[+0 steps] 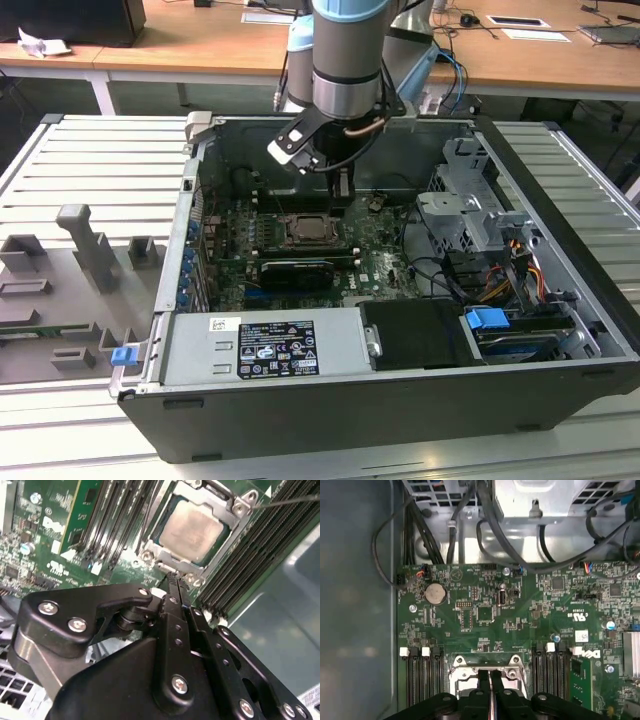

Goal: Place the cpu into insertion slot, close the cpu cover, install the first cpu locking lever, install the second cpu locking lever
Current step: 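Close the cpu cover, then install the first cpu locking lever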

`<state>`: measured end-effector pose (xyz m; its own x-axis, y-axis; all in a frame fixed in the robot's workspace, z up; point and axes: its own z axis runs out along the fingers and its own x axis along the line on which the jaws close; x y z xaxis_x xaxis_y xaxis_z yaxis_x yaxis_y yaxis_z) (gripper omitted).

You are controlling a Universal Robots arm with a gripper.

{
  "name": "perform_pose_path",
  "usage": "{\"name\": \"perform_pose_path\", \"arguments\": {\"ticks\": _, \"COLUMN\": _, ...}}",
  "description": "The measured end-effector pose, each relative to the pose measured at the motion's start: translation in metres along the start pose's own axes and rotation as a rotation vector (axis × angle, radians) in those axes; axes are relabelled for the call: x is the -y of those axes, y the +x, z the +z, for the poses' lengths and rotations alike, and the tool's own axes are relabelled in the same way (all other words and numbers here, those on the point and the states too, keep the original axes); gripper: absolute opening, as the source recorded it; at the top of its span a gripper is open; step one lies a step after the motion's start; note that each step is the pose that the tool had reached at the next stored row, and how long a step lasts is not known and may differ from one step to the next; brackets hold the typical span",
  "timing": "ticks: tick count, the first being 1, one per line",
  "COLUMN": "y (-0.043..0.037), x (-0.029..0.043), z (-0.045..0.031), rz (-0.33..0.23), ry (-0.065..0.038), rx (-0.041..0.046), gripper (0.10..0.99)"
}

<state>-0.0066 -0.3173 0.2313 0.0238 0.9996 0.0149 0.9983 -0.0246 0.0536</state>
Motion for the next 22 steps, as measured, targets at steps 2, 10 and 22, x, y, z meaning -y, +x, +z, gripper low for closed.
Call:
{"name": "perform_pose_path", "arguments": {"ticks": 2, "y": 0.0001, "x": 0.0021, "z": 0.0031, "rz": 0.0, "ry": 0.0, "rx": 0.0001, "gripper": 0.149}}
{"name": "perform_pose_path", "arguments": {"ticks": 10, "y": 0.0007, "x": 0.0186, "z": 0.0032, "rz": 0.0, "ry": 0.0, "rx": 0.0001, "gripper": 0.149}}
{"name": "perform_pose_path", "arguments": {"ticks": 22, "y": 0.0023, "x": 0.0323, "z": -0.0024, "rz": 0.0, "ry": 0.0, "rx": 0.0003, "gripper": 0.149}}
